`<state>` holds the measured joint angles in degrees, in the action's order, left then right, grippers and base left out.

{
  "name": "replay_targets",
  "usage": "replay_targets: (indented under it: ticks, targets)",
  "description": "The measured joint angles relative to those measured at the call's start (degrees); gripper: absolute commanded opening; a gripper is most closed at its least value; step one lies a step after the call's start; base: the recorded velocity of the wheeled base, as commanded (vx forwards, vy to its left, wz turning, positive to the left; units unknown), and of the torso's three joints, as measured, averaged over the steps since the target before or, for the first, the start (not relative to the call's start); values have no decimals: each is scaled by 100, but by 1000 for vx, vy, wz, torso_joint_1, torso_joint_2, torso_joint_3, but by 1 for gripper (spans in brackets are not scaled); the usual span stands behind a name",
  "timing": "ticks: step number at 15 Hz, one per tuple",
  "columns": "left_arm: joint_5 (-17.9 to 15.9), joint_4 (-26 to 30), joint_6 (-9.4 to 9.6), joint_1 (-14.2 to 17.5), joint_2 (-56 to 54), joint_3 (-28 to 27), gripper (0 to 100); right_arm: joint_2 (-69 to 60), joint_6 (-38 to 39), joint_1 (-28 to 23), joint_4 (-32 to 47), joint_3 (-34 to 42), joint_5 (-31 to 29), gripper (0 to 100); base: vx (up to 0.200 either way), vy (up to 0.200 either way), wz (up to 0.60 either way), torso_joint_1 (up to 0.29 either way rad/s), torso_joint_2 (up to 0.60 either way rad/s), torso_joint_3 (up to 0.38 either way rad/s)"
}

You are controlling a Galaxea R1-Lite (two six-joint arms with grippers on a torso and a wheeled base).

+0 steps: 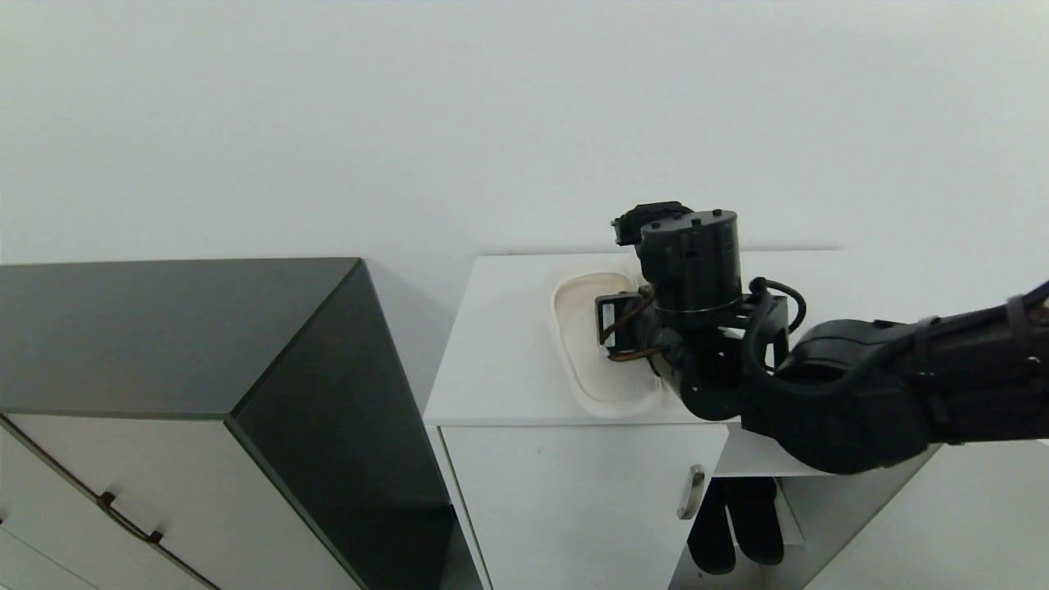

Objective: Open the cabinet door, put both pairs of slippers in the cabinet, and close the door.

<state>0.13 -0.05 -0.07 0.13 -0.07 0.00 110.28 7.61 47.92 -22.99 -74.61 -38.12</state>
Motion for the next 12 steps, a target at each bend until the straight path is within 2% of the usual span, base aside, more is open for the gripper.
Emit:
replay_targets:
  ticks: [4, 6, 8, 12]
  targets:
    - [-6, 0, 0, 2, 0, 0, 0, -1083, 18, 122, -449, 1723, 790, 0, 0, 0, 0, 0, 0, 0]
    - [-6, 2, 0, 2, 0, 0, 0, -1618, 5, 277, -689, 2321, 941, 0, 0, 0, 0, 0, 0, 0]
    - [-6, 0, 0, 2, 0, 0, 0, -1981, 5, 464, -735, 2619, 979, 0, 0, 0, 0, 0, 0, 0]
    - [-6, 0, 0, 7, 0, 0, 0, -2172, 5, 535, -744, 2754, 983, 0, 0, 0, 0, 0, 0, 0]
